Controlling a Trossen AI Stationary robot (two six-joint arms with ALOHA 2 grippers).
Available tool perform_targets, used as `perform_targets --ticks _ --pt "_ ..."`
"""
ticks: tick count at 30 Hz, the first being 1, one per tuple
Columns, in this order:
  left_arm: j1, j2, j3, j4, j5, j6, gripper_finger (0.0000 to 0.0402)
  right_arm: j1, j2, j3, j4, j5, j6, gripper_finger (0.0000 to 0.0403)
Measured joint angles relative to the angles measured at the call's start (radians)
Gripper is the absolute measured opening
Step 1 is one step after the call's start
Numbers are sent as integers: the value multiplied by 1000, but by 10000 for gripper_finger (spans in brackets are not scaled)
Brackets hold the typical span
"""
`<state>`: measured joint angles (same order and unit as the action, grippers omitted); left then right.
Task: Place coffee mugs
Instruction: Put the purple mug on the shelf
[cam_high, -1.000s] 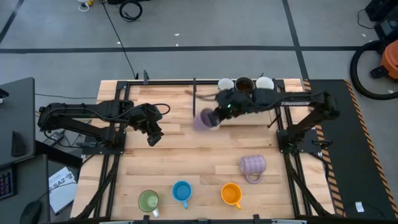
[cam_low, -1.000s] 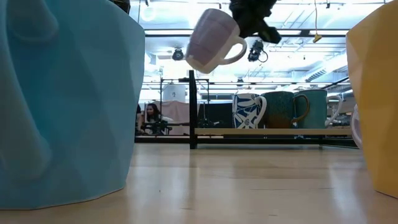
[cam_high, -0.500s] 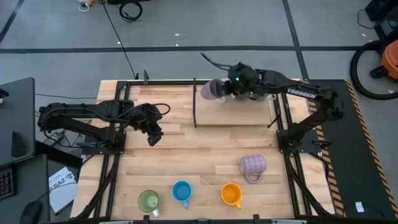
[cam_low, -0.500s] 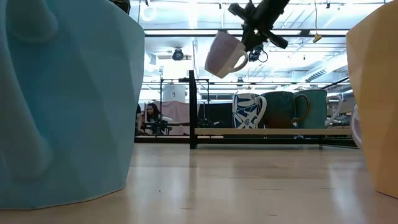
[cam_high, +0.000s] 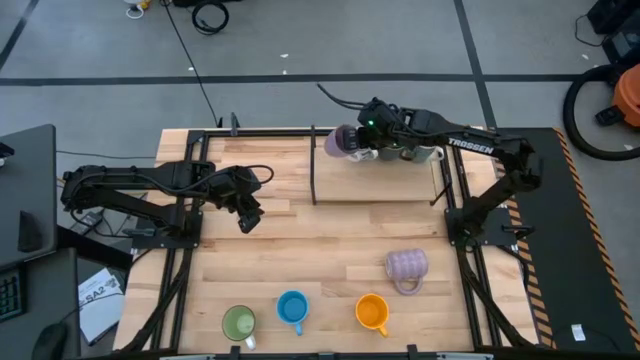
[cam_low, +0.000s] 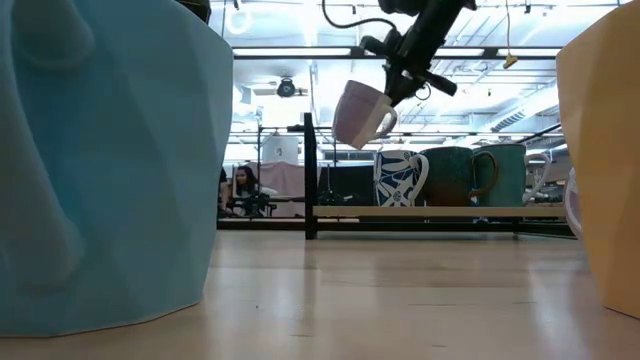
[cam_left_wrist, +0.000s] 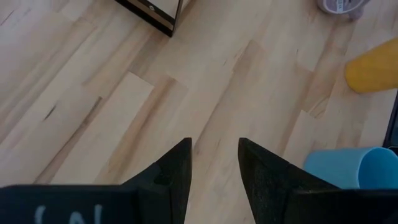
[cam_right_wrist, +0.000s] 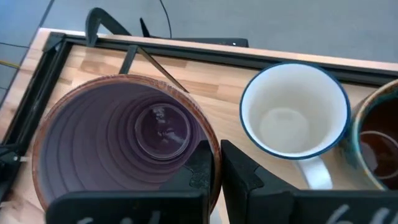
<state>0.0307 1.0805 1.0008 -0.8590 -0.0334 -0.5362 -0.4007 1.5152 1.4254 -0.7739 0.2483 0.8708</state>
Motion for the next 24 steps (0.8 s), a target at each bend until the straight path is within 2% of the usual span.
perform_targets --ticks 24 --pt "-2 0 0 5 -19 8 137 15 139 0 10 3 -1 23"
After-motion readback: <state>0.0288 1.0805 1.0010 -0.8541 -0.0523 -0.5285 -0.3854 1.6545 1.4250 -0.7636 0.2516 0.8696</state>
